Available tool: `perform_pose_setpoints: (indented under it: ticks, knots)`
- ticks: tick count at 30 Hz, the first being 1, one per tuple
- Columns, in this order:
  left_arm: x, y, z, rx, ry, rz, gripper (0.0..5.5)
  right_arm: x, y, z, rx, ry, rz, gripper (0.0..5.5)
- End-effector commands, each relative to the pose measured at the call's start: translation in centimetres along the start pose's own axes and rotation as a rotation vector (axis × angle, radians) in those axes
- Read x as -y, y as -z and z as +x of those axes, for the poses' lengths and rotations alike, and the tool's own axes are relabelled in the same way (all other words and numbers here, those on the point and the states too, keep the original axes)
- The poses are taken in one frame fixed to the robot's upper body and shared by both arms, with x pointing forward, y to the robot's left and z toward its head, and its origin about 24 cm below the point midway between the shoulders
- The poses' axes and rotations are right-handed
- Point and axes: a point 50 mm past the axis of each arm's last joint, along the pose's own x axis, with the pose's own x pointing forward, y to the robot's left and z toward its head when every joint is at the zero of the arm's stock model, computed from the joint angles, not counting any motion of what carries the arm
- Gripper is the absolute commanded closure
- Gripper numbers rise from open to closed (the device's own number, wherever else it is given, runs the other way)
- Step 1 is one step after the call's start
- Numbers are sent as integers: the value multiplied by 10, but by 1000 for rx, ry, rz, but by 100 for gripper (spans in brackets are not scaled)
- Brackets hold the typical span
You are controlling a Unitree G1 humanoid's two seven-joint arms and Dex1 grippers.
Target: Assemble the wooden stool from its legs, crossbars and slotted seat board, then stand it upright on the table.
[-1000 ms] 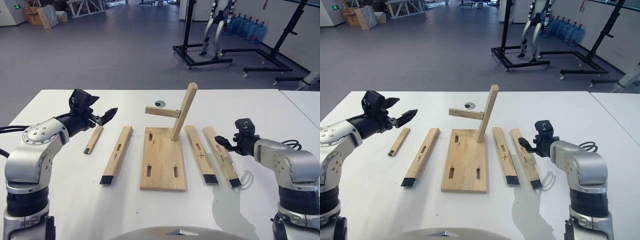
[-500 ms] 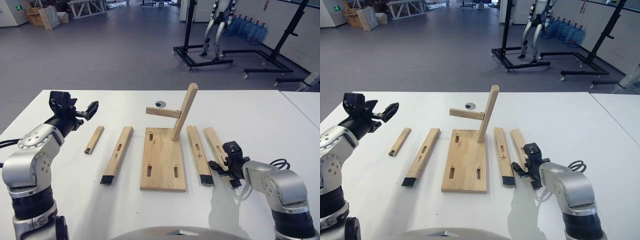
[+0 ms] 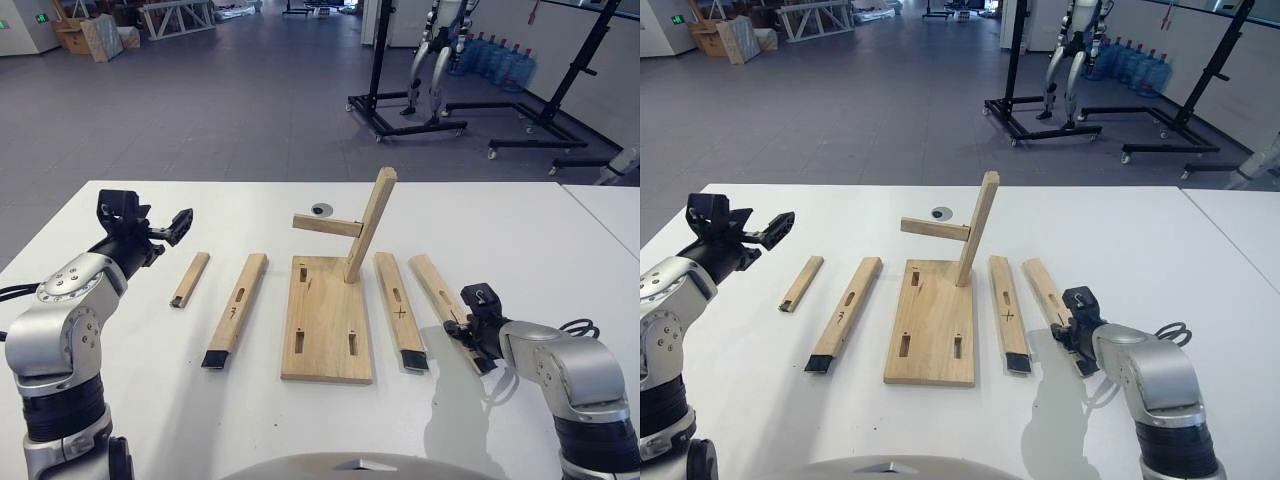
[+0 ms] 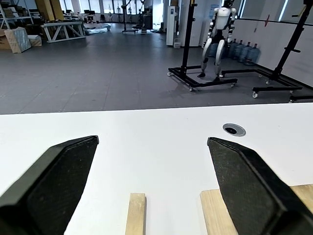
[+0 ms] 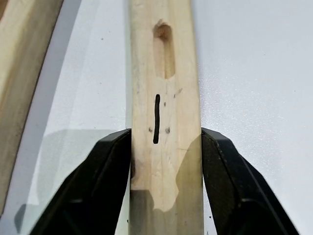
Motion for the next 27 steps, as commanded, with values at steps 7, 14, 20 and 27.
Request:
perform_pose_setpoints:
  ticks: [7,14,20,27]
  knots:
    - [8,-11,0,49,120,-47,141,19,-30,1,79,-103,184,346]
    - [8,-39,-10,247,453,-390,141,68,-128,-44,635,-176,212,346]
    - [50,-73,-2,351,761,-522,141,22,-181,-113,949,-811,83,346]
    - [96,-89,-2,344,982,-642,141,-62,-167,-112,790,-1210,-92,346]
